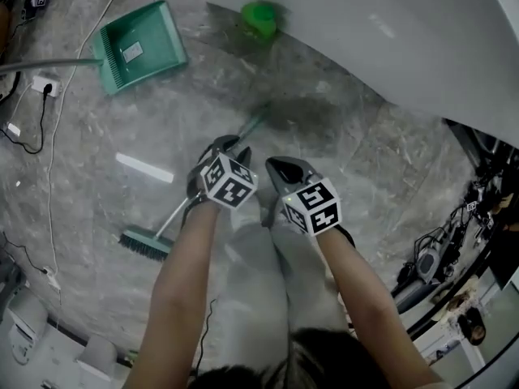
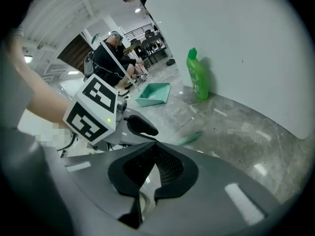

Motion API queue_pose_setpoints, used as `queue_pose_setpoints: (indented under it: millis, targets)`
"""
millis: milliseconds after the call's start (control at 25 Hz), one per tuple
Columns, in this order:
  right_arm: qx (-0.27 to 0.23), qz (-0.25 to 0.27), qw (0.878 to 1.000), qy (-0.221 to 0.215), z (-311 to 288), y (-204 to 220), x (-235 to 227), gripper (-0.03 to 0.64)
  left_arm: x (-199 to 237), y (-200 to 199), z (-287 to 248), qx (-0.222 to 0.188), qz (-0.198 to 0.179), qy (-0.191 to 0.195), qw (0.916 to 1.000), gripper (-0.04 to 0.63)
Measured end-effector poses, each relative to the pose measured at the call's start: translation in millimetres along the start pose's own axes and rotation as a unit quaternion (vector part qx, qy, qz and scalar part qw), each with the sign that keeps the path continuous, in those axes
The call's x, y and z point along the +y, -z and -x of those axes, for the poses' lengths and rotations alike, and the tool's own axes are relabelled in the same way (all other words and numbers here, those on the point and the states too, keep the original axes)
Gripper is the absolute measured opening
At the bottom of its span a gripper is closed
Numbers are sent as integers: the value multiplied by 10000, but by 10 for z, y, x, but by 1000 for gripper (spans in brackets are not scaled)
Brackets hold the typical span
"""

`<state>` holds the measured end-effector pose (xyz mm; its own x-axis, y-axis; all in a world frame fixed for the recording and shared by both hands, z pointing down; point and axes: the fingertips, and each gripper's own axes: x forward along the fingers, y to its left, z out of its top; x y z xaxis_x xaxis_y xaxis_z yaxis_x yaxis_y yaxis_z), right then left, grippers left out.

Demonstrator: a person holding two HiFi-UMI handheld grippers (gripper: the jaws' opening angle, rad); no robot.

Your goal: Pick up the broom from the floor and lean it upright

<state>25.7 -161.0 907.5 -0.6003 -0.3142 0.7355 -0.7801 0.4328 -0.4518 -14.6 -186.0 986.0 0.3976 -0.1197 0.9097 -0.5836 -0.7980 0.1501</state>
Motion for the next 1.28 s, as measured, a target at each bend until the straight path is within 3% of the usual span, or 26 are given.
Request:
queue_pose_setpoints:
  millis: [160,320,520,720,1000,1280]
  targets:
    - [247,288,9993,51,-252,201,-268,2,84,192,-374,344,144,90,9993,121]
    - [297,326,9989,135,-386,250,-469,2,173,328,-622,623,-17,-12,9981,121]
    - [190,352,9990,175,-443,158,-646,2,121,377,-768,775,-116,98,9969,90]
    - [123,405,9988,264,-411,85,-783,2,133,379,-782,799,88,7,9968,83]
    - [262,530,9981,172,-147,58,-626,2,115,286,-540,870,321,-54,9957,72]
    - [108,515,9986,83,256,-319,-325,2,202,-10,24,597,284,-361,9972,72]
